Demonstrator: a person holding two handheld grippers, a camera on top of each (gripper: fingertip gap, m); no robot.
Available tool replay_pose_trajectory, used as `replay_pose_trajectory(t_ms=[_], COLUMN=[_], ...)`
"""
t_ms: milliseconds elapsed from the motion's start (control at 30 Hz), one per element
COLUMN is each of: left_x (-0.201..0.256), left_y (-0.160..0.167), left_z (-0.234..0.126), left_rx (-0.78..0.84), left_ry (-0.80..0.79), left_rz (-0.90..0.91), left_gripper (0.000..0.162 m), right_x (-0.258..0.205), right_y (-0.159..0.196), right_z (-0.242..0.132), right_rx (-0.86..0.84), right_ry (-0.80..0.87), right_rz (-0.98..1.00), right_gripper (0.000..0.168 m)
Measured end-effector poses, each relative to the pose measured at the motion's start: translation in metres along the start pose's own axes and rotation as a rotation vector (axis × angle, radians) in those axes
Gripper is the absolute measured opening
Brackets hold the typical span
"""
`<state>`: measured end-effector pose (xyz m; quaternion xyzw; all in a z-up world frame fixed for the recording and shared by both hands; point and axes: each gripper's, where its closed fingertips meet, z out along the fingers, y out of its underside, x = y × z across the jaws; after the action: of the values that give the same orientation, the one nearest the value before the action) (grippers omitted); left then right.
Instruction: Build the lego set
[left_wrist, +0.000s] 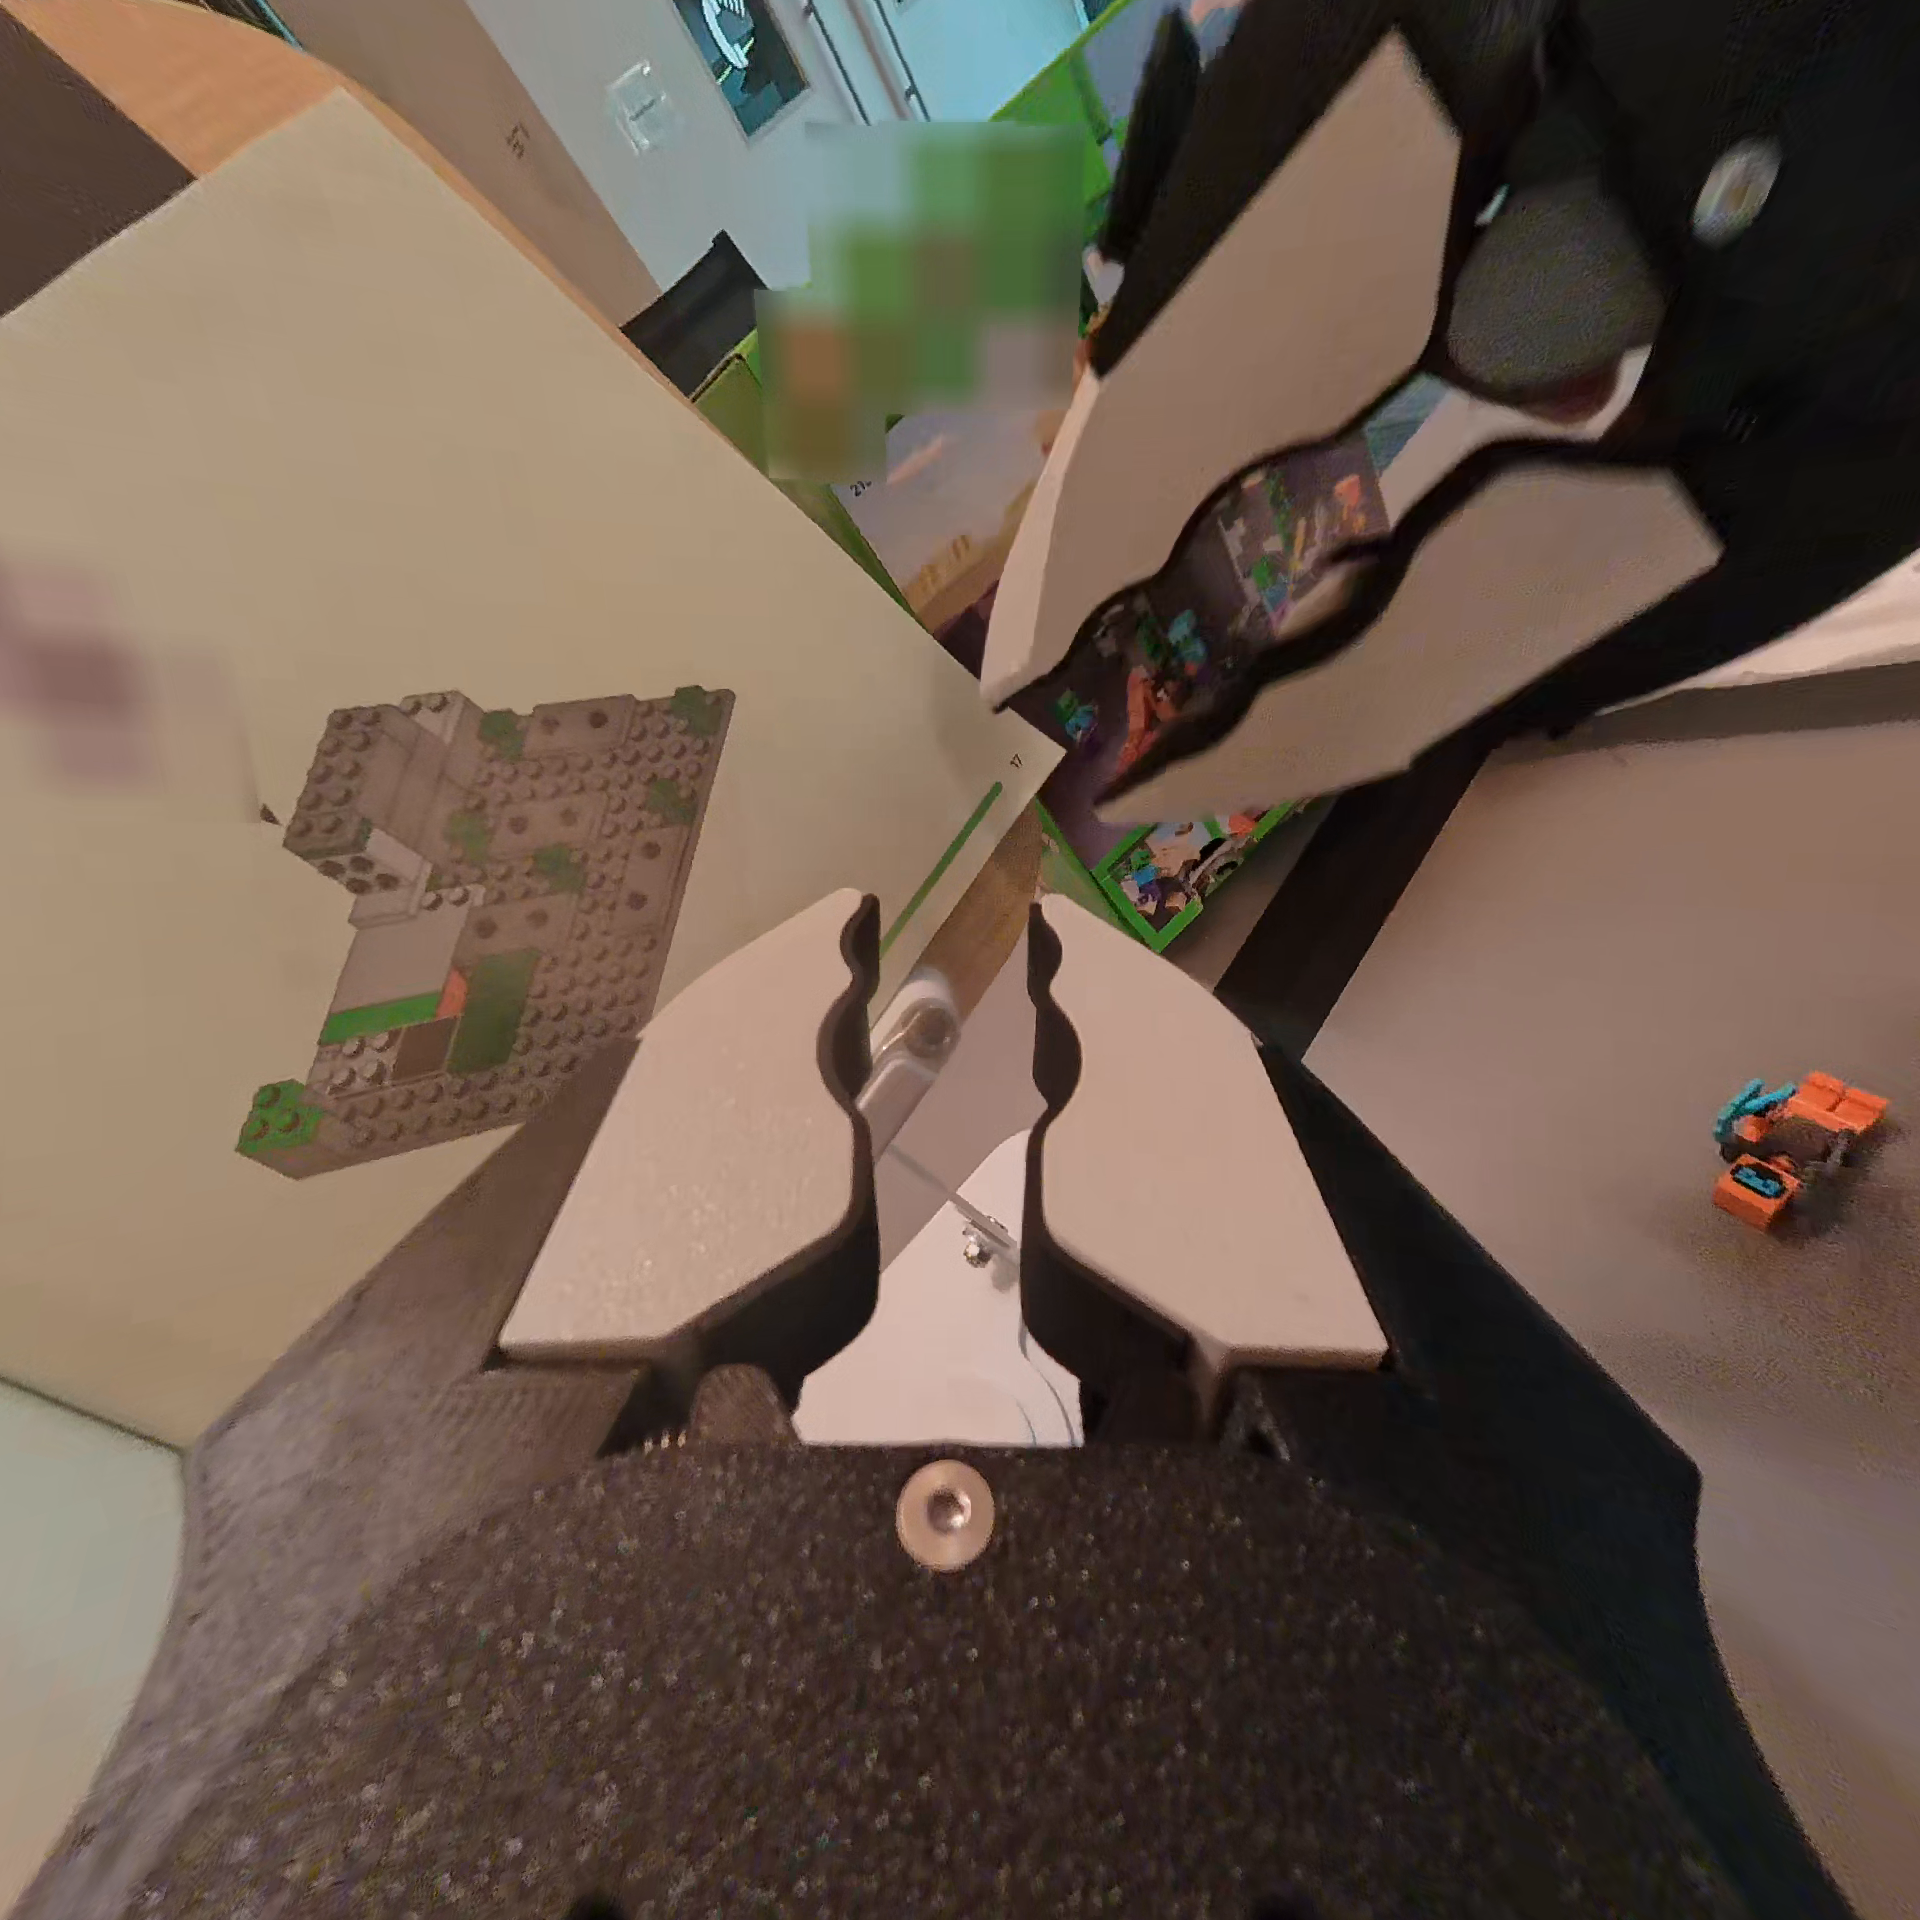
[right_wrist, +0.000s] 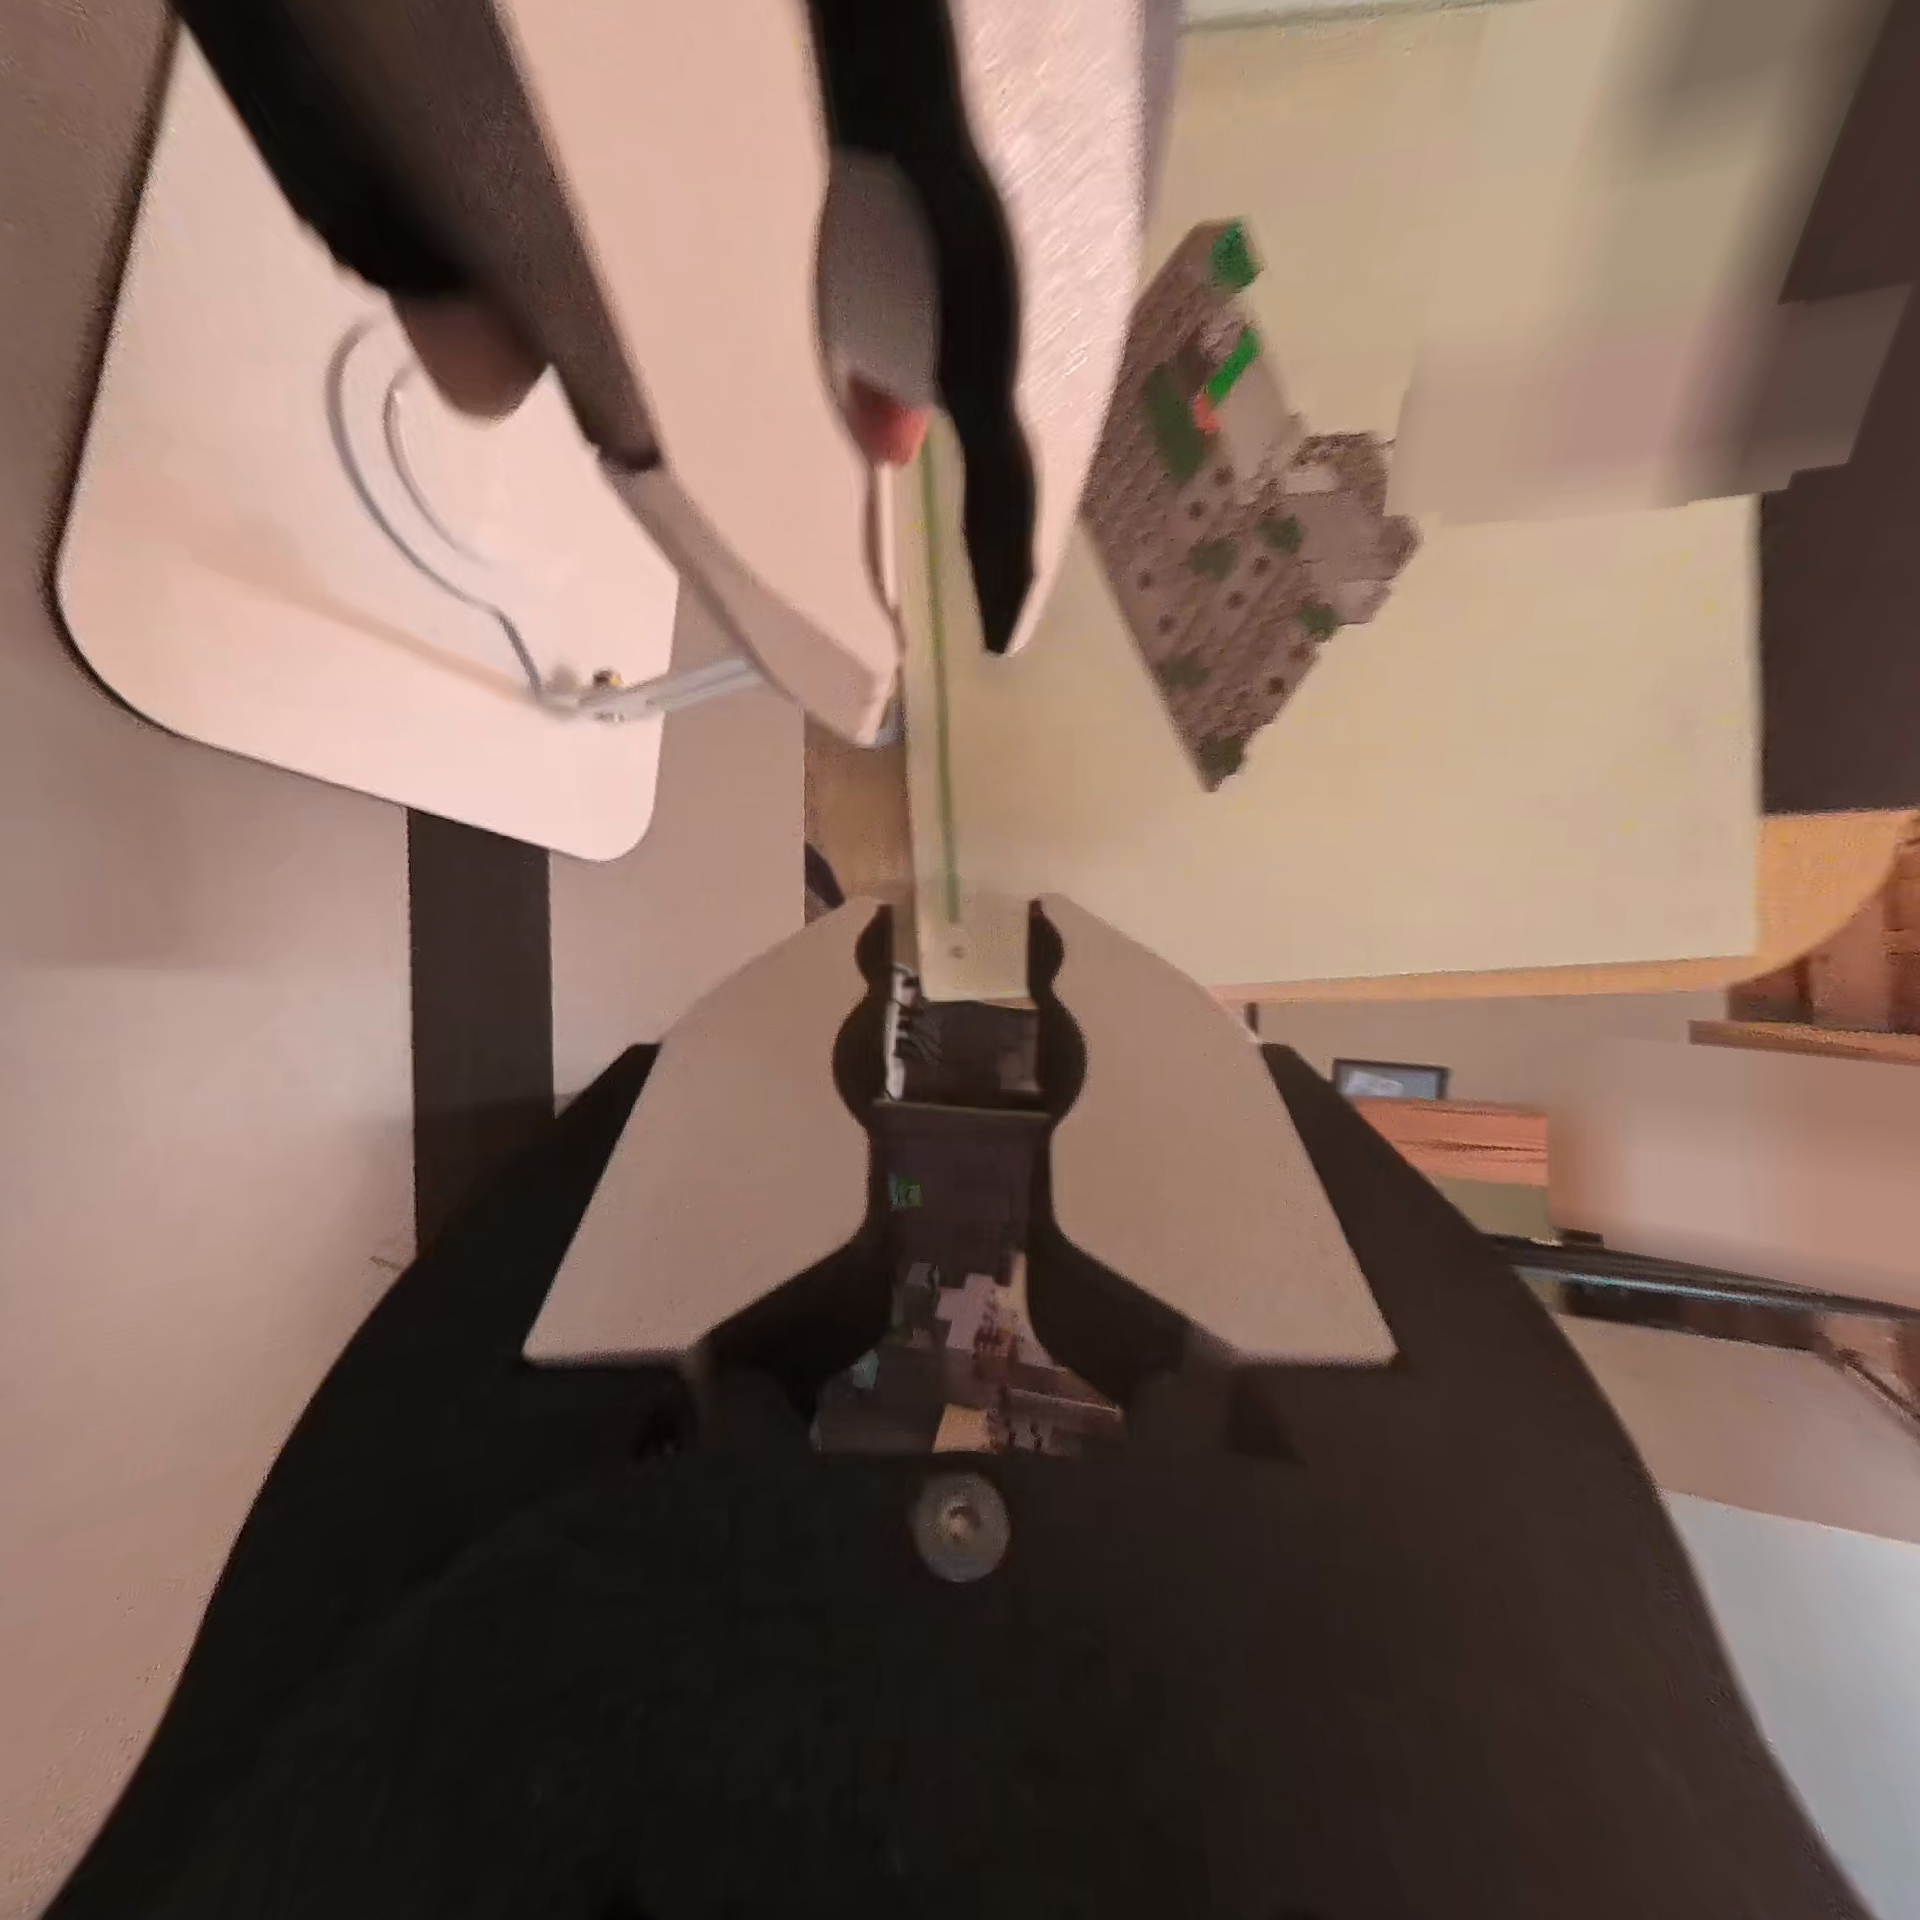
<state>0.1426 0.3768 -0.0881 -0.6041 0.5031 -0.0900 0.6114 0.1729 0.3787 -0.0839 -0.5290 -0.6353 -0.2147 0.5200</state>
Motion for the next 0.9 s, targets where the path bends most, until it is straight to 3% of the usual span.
replay_pose_trajectory(t_ms=[100, 333, 533, 900], left_x=[0.001, -0.002, -0.001, -0.002], left_y=[0.003, 0.007, 0.01, 0.01], left_z=[-0.003, -0.011, -0.013, -0.002], left_rx=[-0.014, -0.015, -0.015, -0.035], left_ry=[0.0, 0.006, 0.014, 0.03], left_rz=[0.004, -0.027, -0.037, -0.008], left_gripper=[0.026, 0.025, 0.025, 0.027], right_x=[-0.009, -0.005, -0.007, -0.006], right_y=[0.007, 0.016, 0.014, 0.007], right_z=[0.014, 0.027, 0.023, 0.013], right_rx=[-0.036, -0.081, -0.079, -0.037], right_ry=[0.045, 0.138, 0.101, -0.239], right_rz=[-0.077, -0.23, -0.215, 0.287], right_gripper=[0.032, 0.012, 0.001, 0.0])
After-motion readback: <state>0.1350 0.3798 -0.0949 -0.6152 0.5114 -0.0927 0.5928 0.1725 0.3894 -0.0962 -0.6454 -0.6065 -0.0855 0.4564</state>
